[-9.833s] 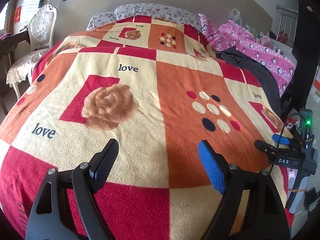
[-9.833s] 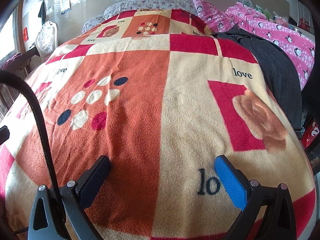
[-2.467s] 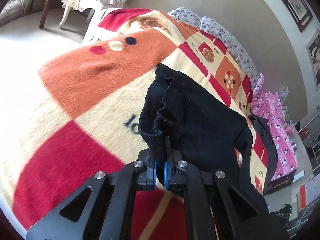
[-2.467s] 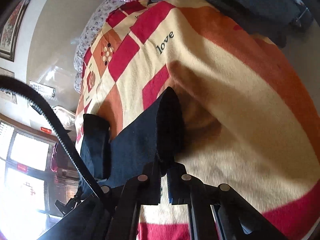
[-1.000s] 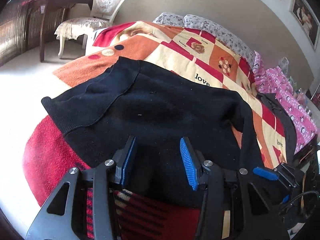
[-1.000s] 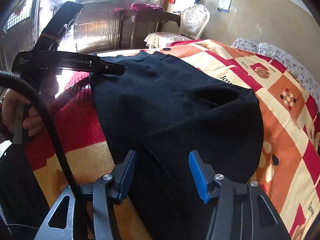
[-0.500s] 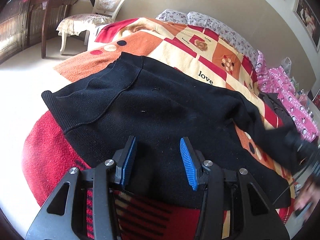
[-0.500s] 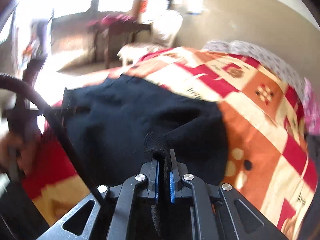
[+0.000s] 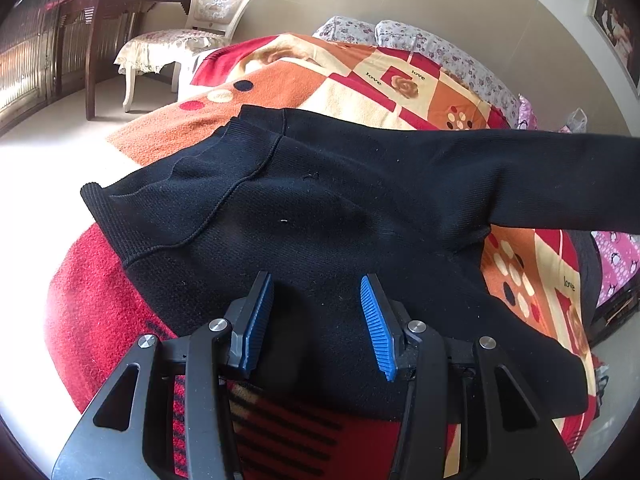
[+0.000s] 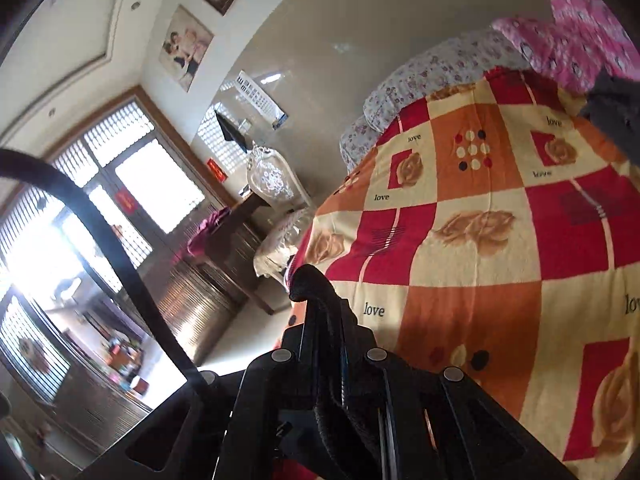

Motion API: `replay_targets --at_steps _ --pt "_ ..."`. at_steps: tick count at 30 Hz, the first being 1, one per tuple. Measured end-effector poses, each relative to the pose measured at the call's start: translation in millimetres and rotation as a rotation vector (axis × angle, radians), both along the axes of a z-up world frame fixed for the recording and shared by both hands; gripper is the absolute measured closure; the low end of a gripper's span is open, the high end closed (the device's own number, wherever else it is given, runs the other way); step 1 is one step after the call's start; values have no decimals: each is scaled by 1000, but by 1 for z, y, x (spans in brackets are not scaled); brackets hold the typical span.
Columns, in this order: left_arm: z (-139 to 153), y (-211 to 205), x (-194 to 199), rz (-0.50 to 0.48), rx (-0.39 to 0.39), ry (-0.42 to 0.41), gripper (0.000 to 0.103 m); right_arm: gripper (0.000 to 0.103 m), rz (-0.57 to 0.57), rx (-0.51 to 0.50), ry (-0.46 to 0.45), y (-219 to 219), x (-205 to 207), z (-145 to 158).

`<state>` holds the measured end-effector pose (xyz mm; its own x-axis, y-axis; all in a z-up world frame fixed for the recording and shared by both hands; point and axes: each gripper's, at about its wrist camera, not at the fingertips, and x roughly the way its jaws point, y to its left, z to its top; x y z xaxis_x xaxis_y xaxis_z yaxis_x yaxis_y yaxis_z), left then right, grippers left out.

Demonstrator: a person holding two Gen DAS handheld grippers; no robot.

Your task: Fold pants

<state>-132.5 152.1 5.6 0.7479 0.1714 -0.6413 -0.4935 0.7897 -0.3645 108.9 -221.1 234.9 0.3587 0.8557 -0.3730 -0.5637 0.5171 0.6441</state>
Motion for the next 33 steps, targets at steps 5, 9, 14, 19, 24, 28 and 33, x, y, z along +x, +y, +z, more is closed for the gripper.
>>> replay_targets --at_steps 5,9,14,19,24,28,33 --pt "1 -1 1 0 7 6 59 96 -114 44 183 -38 44 -65" --pt "1 -3 2 3 18 14 59 96 -234 -18 325 -71 84 -142" --pt "1 -6 5 6 32 28 59 96 -341 -115 417 -98 121 -221" --pt "1 -9 8 9 43 39 57 96 -362 -188 392 -101 136 -244" --pt "1 -12 10 16 64 55 57 97 -295 -167 320 -110 142 -247" --pt "1 -16 15 18 85 68 53 94 -253 -53 350 -127 136 -251" --pt "1 -21 24 14 106 76 48 86 -299 129 285 -156 128 -243"
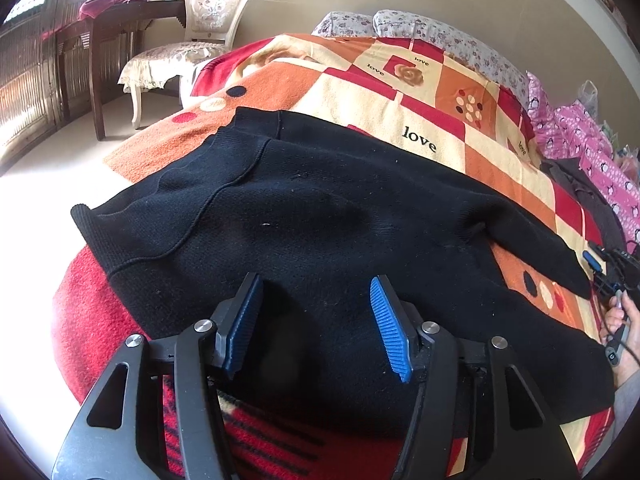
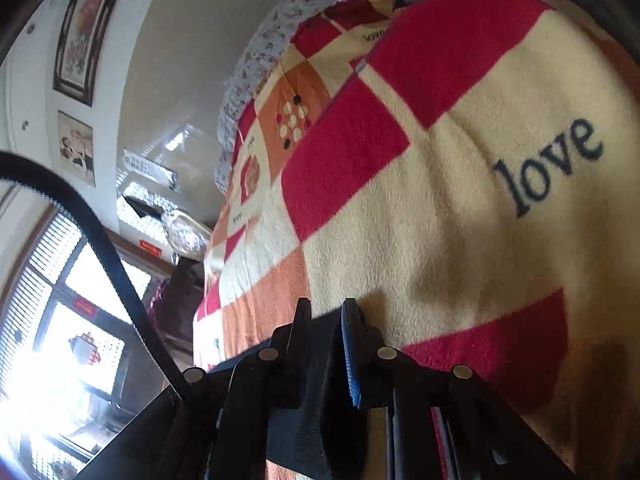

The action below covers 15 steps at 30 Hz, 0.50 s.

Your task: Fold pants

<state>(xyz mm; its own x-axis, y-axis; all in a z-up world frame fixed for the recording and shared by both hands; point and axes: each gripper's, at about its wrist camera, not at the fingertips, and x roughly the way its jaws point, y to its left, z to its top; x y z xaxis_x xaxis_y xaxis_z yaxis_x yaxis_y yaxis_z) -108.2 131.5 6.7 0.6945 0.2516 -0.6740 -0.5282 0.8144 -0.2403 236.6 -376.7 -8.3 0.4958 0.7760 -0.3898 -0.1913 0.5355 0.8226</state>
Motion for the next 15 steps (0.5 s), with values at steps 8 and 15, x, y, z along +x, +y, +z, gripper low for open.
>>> replay_targets --at_steps 8,15 --pt "-1 2 3 8 -1 -10 48 59 -66 49 -16 -13 -7 2" --pt "14 13 -8 -3 -30 -68 48 59 -90 -47 -8 5 -4 2"
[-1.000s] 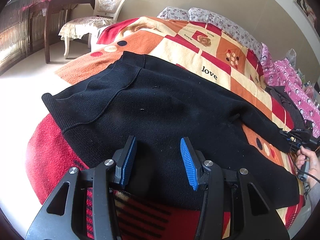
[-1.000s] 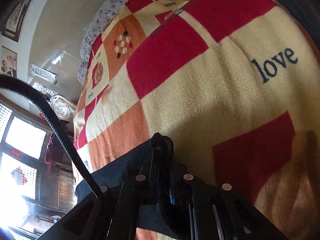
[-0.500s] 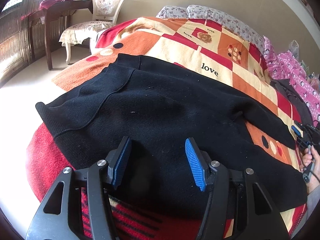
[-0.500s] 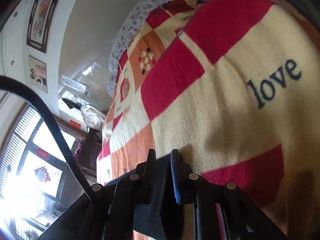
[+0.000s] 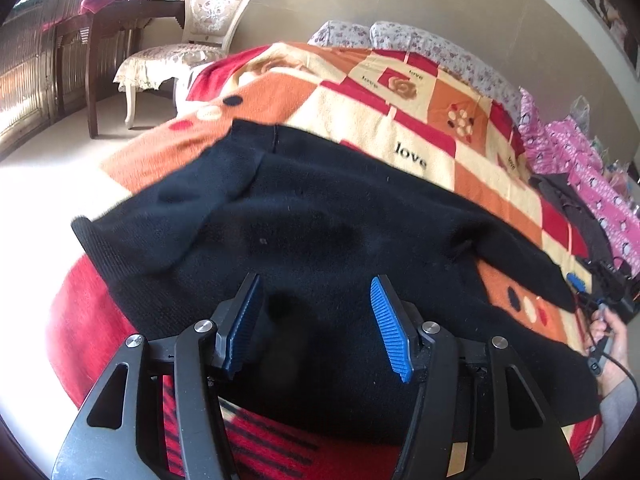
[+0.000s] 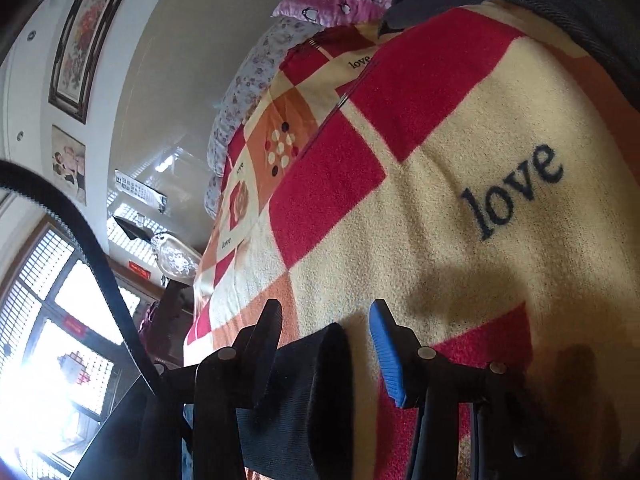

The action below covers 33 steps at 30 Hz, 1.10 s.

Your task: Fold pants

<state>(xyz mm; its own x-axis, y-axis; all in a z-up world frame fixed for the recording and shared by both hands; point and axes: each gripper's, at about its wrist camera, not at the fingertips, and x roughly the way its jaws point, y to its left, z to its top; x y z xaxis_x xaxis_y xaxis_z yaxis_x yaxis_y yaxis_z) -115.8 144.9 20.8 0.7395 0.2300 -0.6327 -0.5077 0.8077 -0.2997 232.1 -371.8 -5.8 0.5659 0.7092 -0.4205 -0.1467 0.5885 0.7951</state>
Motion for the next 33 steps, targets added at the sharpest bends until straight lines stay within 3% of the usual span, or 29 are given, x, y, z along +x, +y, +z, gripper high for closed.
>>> replay_targets --at_steps 5,7,9,12,15,17,19,24,27,33 --pt "46 41 -7 14 66 -69 48 58 12 -26 5 3 4 -2" --pt "61 73 7 -26 56 -40 48 57 20 -40 2 5 5 0" --pt "69 109 32 -90 29 23 48 56 20 -49 3 6 5 0" --pt "60 162 86 -224 -18 169 48 56 19 -54 3 8 6 1" --pt "33 195 130 -340 37 319 48 56 21 -75 4 12 7 2" --pt "11 205 146 -359 116 419 48 56 22 -94 6 15 9 2" --pt "-6 211 153 -381 146 450 48 56 23 -124 9 18 10 2" --pt "-6 210 156 -490 124 319 48 56 31 -160 12 22 11 1" --pt "-6 213 160 -541 89 298 48 56 29 -150 10 21 11 1" --pt "28 236 151 -526 41 136 48 56 29 -171 13 25 11 1"
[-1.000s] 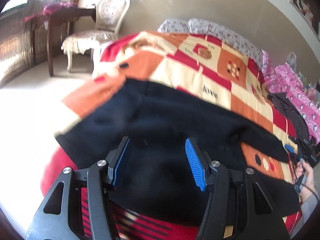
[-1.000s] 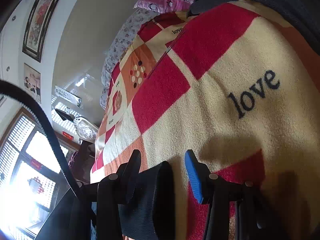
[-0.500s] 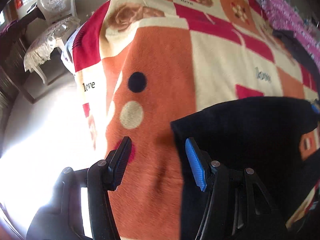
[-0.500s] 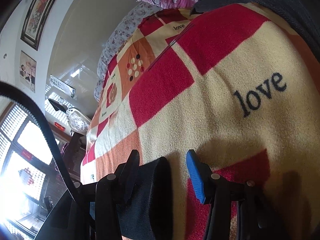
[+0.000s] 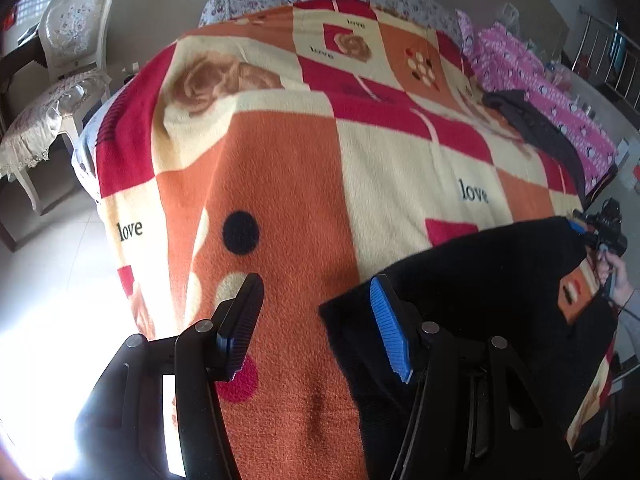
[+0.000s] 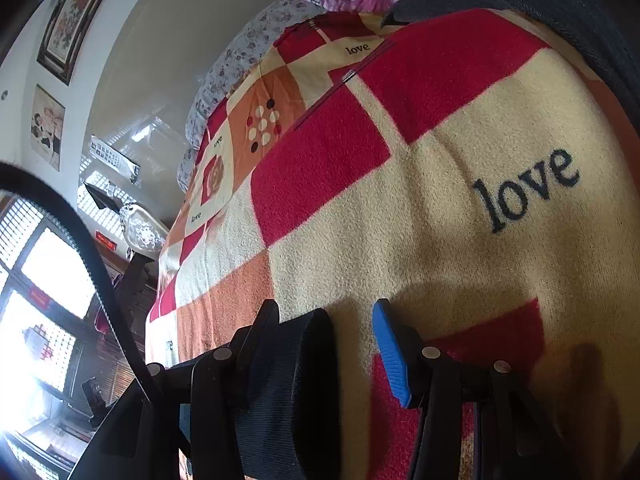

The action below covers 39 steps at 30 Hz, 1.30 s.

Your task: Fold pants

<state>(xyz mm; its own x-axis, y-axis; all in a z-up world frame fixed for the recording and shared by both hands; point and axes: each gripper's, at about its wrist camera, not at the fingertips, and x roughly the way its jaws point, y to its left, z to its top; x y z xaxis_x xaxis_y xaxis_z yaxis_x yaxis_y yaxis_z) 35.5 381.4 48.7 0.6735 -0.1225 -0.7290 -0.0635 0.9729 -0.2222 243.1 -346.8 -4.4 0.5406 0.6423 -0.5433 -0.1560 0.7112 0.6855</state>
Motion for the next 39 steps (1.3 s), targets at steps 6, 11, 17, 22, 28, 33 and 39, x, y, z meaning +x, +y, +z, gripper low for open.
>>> replay_targets --at_steps 6,11,17,22,28,33,39 --pt "-6 -23 18 -106 4 43 48 56 -1 -2 0 1 0 1" --pt "-40 -42 32 -191 80 134 48 56 -2 -9 1 2 1 0" --pt "-41 -36 32 -204 52 116 48 56 -2 -7 0 3 1 0" --pt "-40 -28 32 -202 16 118 48 56 -3 -8 0 4 2 -1" --pt "-41 -33 27 -187 38 102 48 56 1 -14 3 4 2 -2" --pt "-36 -45 16 -227 95 121 89 56 1 -15 4 5 2 -2" --pt "-25 -58 8 -195 217 77 93 56 2 -15 5 5 3 -3"
